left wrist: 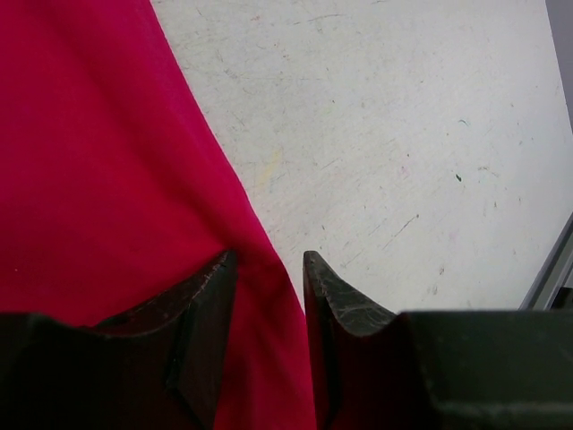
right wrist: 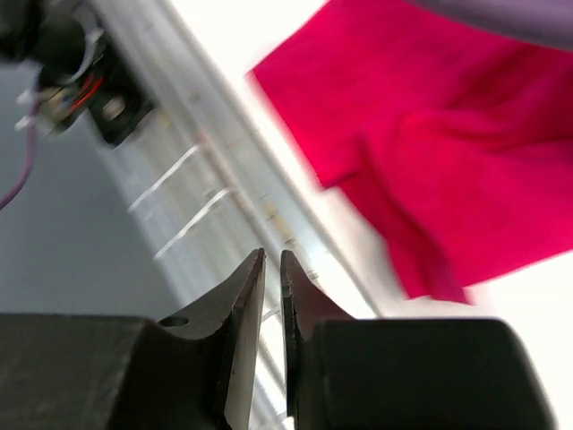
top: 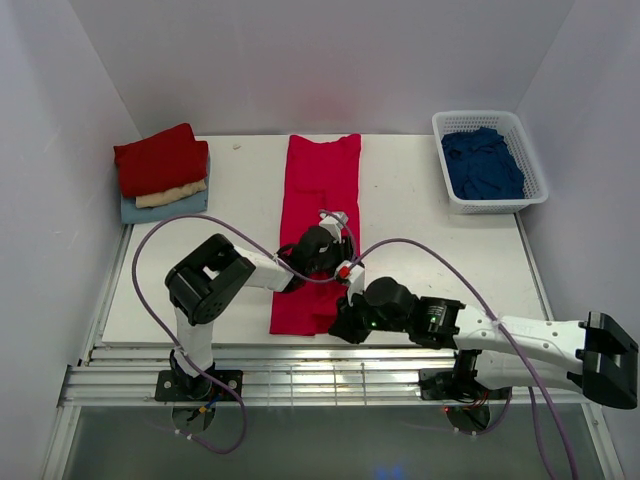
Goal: Fold and stack the t-shirts
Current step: Fold the tshirt
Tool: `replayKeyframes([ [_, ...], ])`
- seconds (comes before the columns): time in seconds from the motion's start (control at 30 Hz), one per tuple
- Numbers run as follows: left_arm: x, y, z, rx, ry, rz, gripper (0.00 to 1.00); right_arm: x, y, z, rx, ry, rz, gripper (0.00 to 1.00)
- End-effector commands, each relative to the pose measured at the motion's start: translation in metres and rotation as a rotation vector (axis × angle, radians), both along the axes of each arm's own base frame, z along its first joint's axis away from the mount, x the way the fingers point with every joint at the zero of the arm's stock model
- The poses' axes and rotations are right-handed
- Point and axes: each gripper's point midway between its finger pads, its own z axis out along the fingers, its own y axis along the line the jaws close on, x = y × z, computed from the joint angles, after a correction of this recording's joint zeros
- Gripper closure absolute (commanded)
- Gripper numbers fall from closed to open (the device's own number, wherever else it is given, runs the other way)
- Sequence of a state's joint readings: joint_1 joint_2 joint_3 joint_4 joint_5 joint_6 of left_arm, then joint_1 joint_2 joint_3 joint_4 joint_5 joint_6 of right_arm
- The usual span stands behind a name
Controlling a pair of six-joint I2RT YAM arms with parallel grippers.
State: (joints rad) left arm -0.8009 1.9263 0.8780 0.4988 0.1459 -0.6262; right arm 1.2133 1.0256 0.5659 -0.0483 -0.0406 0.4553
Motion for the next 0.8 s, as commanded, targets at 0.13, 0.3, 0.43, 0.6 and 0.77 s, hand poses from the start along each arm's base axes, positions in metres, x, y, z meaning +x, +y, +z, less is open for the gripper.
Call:
replayKeyframes([
  [0.13, -0.016, 0.031, -0.015, 0.1, 0.047, 0.041, 0.53, 0.078, -0.023, -0.012, -0.113, -0.213, -0.371, 0.82],
  [0.3, -0.018, 0.035, 0.004, 0.077, 0.012, 0.047, 0.53, 0.108, -0.016, -0.024, -0.121, -0.235, -0.435, 0.83],
  [0.43, -0.017, 0.036, 0.009, 0.077, -0.008, 0.042, 0.52, 0.125, -0.006, -0.028, -0.098, -0.249, -0.437, 0.84],
  [0.6, -0.017, 0.034, 0.004, 0.084, 0.002, 0.031, 0.52, 0.133, 0.005, -0.035, -0.096, -0.253, -0.408, 0.85],
  [0.77, -0.017, 0.034, -0.001, 0.091, 0.008, 0.028, 0.52, 0.12, 0.015, -0.048, -0.09, -0.193, -0.336, 0.87],
])
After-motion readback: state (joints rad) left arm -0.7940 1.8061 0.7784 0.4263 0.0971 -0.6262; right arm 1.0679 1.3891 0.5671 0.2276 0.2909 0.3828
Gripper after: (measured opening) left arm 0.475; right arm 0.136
